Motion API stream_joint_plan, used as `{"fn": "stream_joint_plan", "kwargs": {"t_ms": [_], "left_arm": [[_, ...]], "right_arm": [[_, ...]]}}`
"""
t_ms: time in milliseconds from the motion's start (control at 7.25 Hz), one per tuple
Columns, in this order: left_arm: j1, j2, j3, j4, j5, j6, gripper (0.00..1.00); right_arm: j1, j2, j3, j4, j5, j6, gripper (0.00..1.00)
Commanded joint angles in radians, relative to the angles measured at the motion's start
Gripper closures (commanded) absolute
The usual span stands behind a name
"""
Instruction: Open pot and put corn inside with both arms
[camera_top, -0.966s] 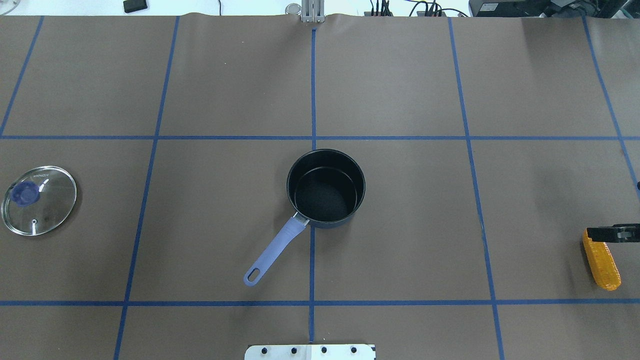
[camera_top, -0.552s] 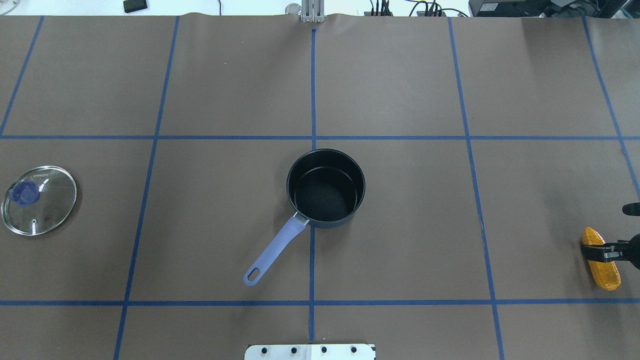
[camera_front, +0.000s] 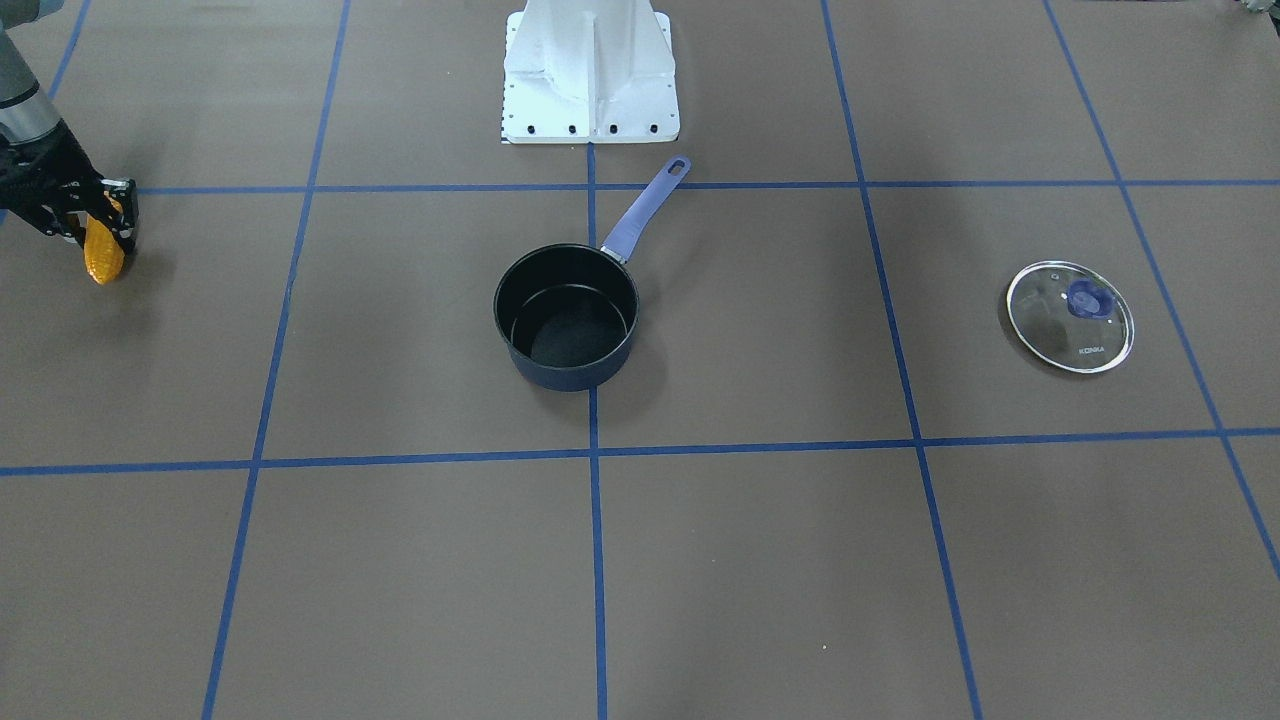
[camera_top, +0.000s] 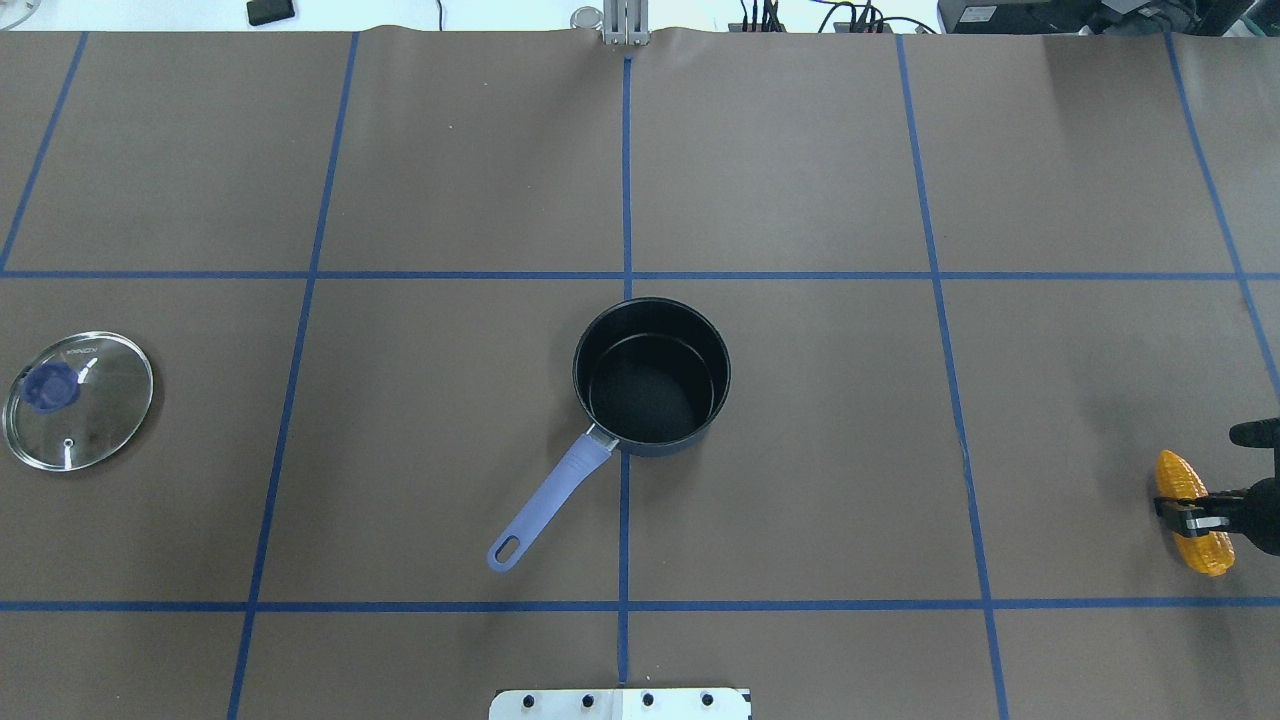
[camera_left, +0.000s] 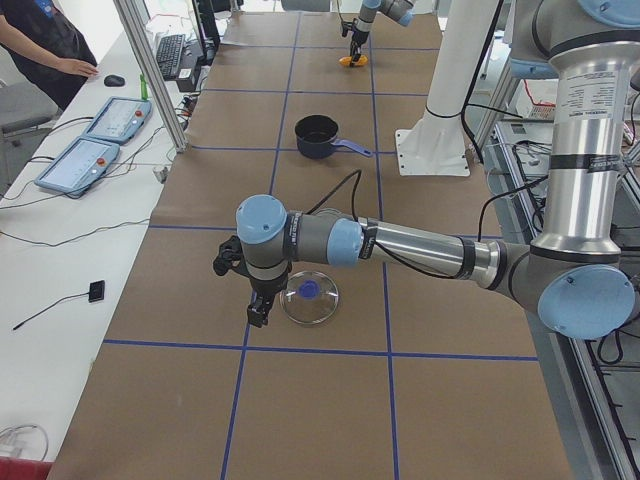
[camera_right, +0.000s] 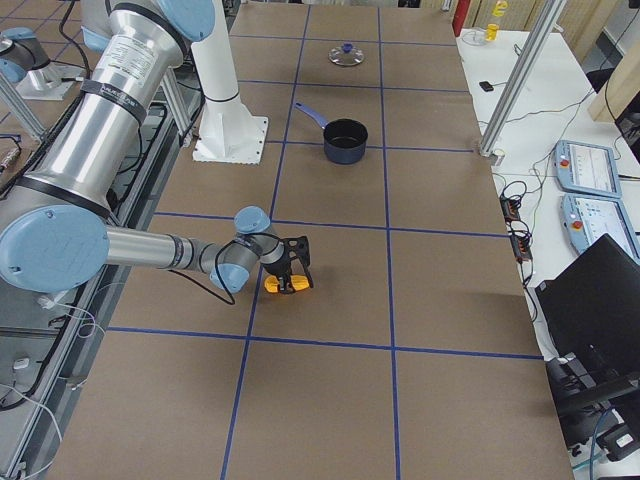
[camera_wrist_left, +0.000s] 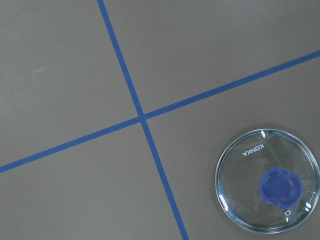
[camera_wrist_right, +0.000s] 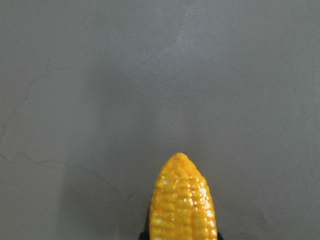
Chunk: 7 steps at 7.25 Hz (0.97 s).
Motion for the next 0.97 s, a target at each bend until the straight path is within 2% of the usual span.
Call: {"fn": "stream_joint_plan", "kwargs": {"t_ms": [0, 276, 414, 552, 828], "left_arm": [[-0.001, 0.012, 0.003, 0.001, 0.000, -0.002, 0.01], [-0.002, 0.060, 0.011, 0.013, 0.002, -0.002, 0.01], [-0.002, 0.069, 0.024, 0.020, 0.002, -0.009, 0.01], [-0.002, 0.077, 0.047, 0.010, 0.000, -0.075, 0.01], [-0.009, 0.115, -0.003, 0.000, 0.000, -0.115, 0.01]], "right_arm": [[0.129, 0.074, 0.035, -0.016, 0.141, -0.012, 1.00], [0.279, 0.247, 0.038, -0.156, 0.274, -0.018, 1.00], [0.315, 0.383, 0.041, -0.277, 0.293, -0.018, 1.00], [0.318, 0.508, 0.062, -0.433, 0.292, -0.016, 1.00], [0.314, 0.753, 0.131, -0.770, 0.286, 0.011, 1.00]]}}
